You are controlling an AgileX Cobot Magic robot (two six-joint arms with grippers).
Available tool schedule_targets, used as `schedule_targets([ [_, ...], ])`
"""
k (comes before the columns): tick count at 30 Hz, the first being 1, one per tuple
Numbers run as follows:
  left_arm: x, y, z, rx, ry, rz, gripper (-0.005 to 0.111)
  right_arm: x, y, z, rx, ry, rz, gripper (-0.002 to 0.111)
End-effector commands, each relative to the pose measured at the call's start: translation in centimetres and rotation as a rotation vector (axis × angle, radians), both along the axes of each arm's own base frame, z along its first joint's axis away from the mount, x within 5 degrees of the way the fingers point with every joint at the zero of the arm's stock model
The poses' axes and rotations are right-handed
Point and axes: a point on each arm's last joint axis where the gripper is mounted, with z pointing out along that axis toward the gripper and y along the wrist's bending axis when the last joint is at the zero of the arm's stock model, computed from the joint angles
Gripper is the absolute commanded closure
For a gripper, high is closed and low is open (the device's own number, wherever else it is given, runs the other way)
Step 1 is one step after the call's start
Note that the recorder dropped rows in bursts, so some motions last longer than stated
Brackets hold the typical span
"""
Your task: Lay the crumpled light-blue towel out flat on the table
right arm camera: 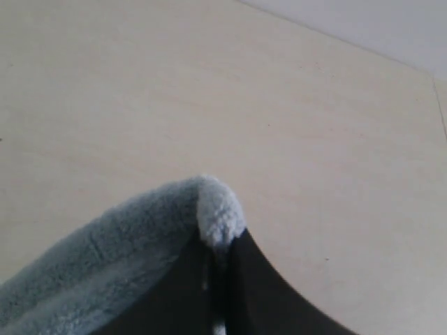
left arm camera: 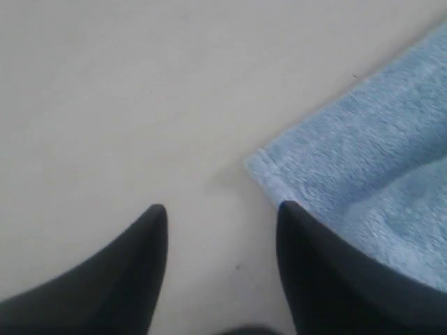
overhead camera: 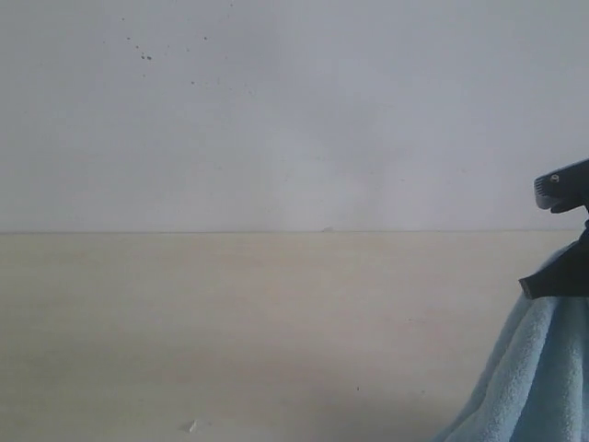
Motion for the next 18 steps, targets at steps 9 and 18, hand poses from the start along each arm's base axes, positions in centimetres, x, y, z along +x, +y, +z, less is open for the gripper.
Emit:
schedule_targets([
  [9,-0.8,-0.3,-3.3,-0.044,0.052,-0.011,0.048,0.2,0.1,0.2,0.05,-0.017,-0.004,0.108],
  [18,-0.6,-0.6,-5.9,-0.058,0.045,-0.034,0.054,0.2,0.2,0.2,0.056,-0.022,0.004,0.108],
])
